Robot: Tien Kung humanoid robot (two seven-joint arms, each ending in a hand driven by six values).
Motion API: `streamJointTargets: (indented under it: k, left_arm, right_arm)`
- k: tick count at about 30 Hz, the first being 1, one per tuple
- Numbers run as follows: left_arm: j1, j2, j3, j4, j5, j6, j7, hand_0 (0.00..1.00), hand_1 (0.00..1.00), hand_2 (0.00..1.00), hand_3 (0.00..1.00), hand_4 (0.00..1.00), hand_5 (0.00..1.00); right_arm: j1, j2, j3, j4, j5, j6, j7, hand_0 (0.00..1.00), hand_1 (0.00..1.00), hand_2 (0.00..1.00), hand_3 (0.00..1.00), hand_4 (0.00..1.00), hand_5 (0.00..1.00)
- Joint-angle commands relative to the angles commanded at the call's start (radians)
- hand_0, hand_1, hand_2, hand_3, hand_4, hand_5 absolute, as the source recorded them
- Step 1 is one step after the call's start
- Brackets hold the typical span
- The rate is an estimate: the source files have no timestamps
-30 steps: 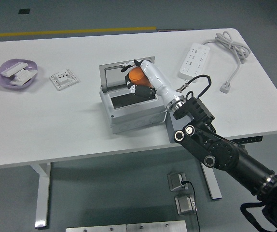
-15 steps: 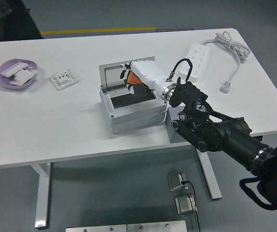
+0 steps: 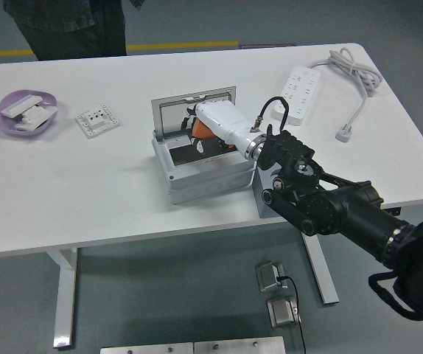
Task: Pick up the cylinder from the cube,place it in the box,flap close box
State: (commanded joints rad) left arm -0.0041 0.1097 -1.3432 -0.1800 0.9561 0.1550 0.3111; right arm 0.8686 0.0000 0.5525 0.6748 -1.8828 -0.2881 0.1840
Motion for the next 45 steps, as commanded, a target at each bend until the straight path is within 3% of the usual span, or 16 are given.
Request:
streamJointTargets:
  k: [1,2,7,8,12,13,31,33,45]
  left_arm:
    - [-0.001,0.000,0.000,0.000,0.000,0.000,0.000,0.647,0.557,0.525,0.615,0.596,0.170]
    - [-0.002,0.001,0.000,0.000,0.001,0.000,0.000,0.647,0.558,0.525,0.614,0.596,0.170]
    - [-0.006,0.000,0.000,0.000,0.001,-0.001,-0.001,0.647,0.558,0.525,0.614,0.596,0.170]
    - [-0.006,0.000,0.000,0.000,0.001,-0.001,-0.001,0.647,0.557,0.525,0.615,0.596,0.169]
    - [-0.006,-0.002,0.001,0.000,0.001,-0.001,0.000,0.647,0.557,0.525,0.615,0.596,0.169]
    - [-0.006,-0.002,0.001,0.000,0.002,-0.001,0.000,0.646,0.557,0.525,0.614,0.596,0.167]
    - [-0.008,-0.003,0.009,0.000,0.005,-0.005,-0.001,0.646,0.557,0.525,0.613,0.594,0.167]
    - [-0.007,-0.004,0.008,0.000,0.005,-0.005,-0.001,0.646,0.557,0.518,0.612,0.594,0.169]
    - [0.002,-0.009,0.004,0.000,0.000,-0.004,-0.005,0.647,0.555,0.513,0.612,0.592,0.168]
  right_arm:
    - [0.001,0.000,-0.004,-0.001,-0.005,0.003,-0.002,0.166,0.273,0.463,0.581,0.002,0.002]
    - [0.001,0.000,-0.008,-0.003,-0.010,0.006,-0.003,0.236,0.368,0.545,0.669,0.022,0.002]
    - [0.001,0.000,-0.022,-0.011,-0.023,0.015,-0.004,0.236,0.368,0.545,0.669,0.022,0.002]
    - [0.001,0.000,-0.023,-0.012,-0.025,0.016,-0.004,0.272,0.466,0.617,0.787,0.600,0.068]
    - [0.002,0.000,-0.022,-0.016,-0.030,0.017,-0.005,0.272,0.466,0.617,0.787,0.600,0.068]
    - [0.003,0.000,-0.022,-0.017,-0.030,0.017,-0.005,0.441,0.615,0.685,0.862,0.860,0.195]
    - [0.001,0.000,-0.014,-0.028,-0.038,0.034,-0.011,0.503,0.623,0.686,0.867,0.902,0.234]
    - [0.000,0.000,-0.013,-0.024,-0.037,0.036,-0.013,0.475,0.572,0.657,0.857,0.907,0.237]
    - [-0.007,-0.015,-0.022,0.087,-0.028,0.057,-0.037,0.452,0.528,0.631,0.840,0.909,0.246]
